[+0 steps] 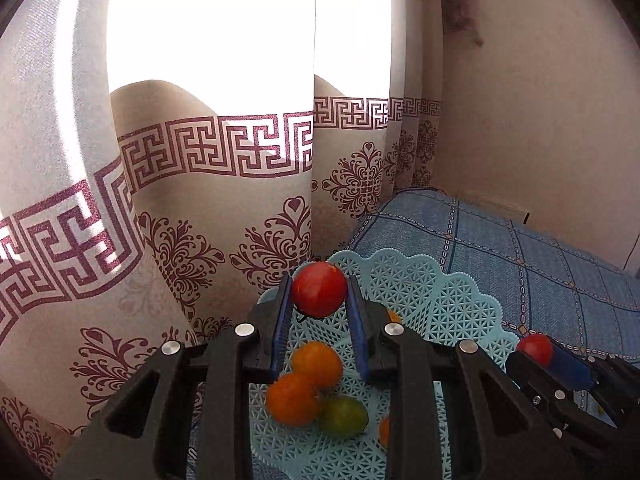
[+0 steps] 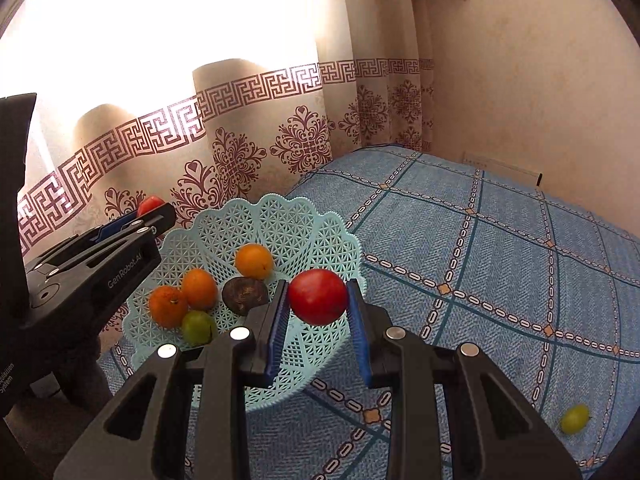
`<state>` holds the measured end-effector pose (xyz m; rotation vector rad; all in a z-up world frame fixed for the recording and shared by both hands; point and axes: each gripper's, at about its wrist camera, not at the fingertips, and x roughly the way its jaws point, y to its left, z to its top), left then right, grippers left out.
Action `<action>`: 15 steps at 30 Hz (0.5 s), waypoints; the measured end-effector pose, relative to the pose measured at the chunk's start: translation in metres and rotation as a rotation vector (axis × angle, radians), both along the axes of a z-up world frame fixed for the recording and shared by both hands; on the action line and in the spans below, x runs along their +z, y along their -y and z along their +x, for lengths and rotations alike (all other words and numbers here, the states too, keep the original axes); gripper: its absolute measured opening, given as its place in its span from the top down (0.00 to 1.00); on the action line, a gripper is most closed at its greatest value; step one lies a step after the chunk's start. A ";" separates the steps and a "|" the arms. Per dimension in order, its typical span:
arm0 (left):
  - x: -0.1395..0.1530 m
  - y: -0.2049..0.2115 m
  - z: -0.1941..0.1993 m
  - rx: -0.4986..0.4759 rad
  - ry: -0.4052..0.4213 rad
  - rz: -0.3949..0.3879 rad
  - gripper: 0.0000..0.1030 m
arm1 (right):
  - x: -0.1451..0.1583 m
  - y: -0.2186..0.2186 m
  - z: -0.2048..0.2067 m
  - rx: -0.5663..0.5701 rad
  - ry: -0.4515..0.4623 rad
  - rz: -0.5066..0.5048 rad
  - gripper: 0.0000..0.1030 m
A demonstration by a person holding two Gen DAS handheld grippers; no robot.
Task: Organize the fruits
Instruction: 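Open both tools to drop the red tomatoes into the basket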
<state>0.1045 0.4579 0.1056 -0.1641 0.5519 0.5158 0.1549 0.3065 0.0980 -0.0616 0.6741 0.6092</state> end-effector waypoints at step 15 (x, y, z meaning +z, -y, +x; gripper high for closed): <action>0.005 -0.007 -0.003 0.024 0.026 -0.020 0.41 | -0.009 0.008 -0.002 -0.012 -0.024 0.033 0.62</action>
